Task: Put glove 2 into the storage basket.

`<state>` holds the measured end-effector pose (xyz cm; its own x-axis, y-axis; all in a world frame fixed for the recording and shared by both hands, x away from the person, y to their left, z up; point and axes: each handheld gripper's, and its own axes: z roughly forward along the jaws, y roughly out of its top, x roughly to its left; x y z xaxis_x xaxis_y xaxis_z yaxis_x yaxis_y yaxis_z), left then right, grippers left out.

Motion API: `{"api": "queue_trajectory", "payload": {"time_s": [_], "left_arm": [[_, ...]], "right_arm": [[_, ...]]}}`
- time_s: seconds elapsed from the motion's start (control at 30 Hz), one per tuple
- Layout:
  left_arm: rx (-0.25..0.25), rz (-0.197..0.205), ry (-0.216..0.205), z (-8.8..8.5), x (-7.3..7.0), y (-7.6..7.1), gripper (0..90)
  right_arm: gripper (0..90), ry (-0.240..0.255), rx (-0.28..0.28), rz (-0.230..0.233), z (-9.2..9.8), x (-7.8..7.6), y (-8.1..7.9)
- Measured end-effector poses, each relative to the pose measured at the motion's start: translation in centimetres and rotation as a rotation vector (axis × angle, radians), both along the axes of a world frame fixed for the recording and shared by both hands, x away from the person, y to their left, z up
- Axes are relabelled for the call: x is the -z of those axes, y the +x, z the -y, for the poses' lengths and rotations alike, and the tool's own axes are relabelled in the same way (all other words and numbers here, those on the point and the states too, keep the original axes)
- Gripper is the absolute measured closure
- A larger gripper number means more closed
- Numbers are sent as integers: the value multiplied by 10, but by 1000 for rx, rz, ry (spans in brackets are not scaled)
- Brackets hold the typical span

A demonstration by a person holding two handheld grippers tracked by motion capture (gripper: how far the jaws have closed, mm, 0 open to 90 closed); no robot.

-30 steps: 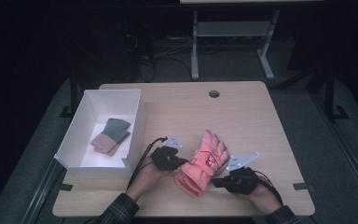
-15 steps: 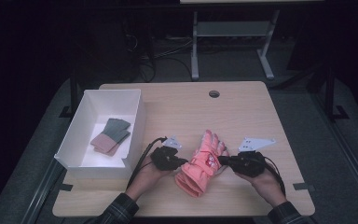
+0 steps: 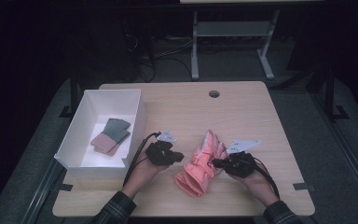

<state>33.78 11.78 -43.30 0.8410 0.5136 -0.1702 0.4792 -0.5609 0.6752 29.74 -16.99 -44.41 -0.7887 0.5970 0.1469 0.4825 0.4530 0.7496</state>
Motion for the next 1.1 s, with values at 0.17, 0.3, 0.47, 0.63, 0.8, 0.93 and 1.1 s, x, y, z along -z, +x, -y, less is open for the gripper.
{"api": "queue_trajectory", "payload": {"time_s": [0.17, 0.3, 0.47, 0.63, 0.8, 0.93, 1.1], "left_arm": [[15, 30, -28, 0, -24, 5, 633], [15, 33, -52, 2, -39, 9, 453], [52, -1, -87, 17, -47, 9, 320], [51, -28, -74, 35, -38, 13, 214], [55, -65, -54, 48, -27, 16, 172], [47, -95, -48, 50, -11, 20, 157], [40, -162, -55, 45, 5, 27, 127]], "right_arm": [[900, -32, -6, 3, -8, 2, 1], [900, -44, -7, -2, -15, 5, 3], [900, -55, -12, -1, -19, 6, 4], [900, -61, -14, -1, -22, 8, 5], [900, -66, -15, -3, -23, 9, 5], [900, -74, -17, -3, -24, 9, 5], [900, -82, -17, -6, -24, 10, 5]]}}
